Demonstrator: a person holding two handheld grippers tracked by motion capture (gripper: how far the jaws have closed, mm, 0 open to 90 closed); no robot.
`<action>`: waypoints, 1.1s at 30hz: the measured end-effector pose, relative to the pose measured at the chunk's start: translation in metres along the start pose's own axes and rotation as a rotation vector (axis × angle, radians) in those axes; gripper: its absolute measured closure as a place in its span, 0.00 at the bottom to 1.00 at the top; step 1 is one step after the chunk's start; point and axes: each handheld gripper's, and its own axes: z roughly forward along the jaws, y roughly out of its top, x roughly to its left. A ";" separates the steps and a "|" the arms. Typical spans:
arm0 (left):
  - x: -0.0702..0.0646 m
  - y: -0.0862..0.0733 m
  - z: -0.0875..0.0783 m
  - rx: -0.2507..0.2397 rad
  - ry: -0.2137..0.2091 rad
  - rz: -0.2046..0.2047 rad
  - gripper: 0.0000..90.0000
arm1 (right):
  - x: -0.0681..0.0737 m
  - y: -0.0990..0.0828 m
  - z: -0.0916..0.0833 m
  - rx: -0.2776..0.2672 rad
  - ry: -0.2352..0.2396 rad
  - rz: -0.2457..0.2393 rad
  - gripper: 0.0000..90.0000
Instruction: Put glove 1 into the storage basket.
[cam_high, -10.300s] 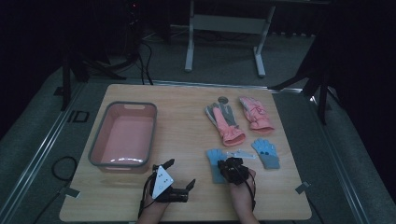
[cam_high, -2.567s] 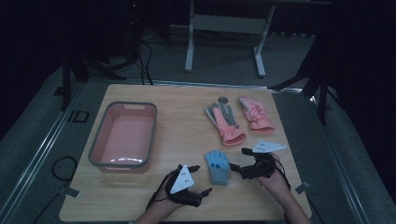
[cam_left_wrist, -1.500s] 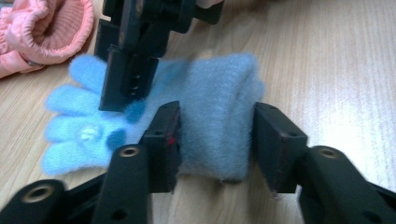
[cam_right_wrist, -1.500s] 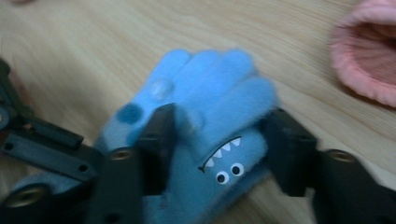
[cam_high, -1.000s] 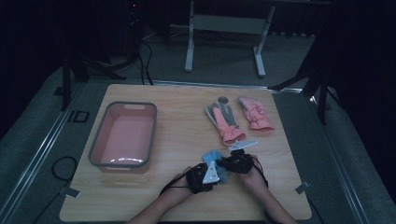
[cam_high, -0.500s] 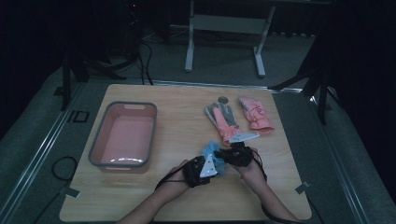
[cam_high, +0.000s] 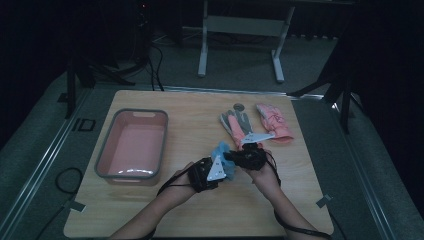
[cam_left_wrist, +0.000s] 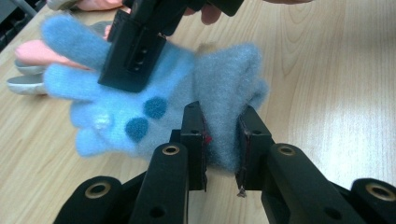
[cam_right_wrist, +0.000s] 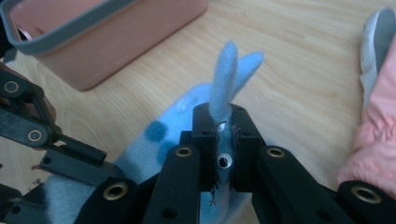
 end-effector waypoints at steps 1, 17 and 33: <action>0.001 0.000 -0.002 0.000 0.004 -0.001 0.85 | 0.001 0.003 0.000 -0.005 0.002 -0.002 0.93; 0.025 -0.001 -0.036 0.007 0.077 -0.007 0.85 | 0.019 0.047 0.007 -0.045 0.012 -0.050 0.93; 0.049 -0.017 -0.083 0.030 0.127 -0.036 0.85 | 0.045 0.093 0.031 -0.049 0.070 -0.095 0.93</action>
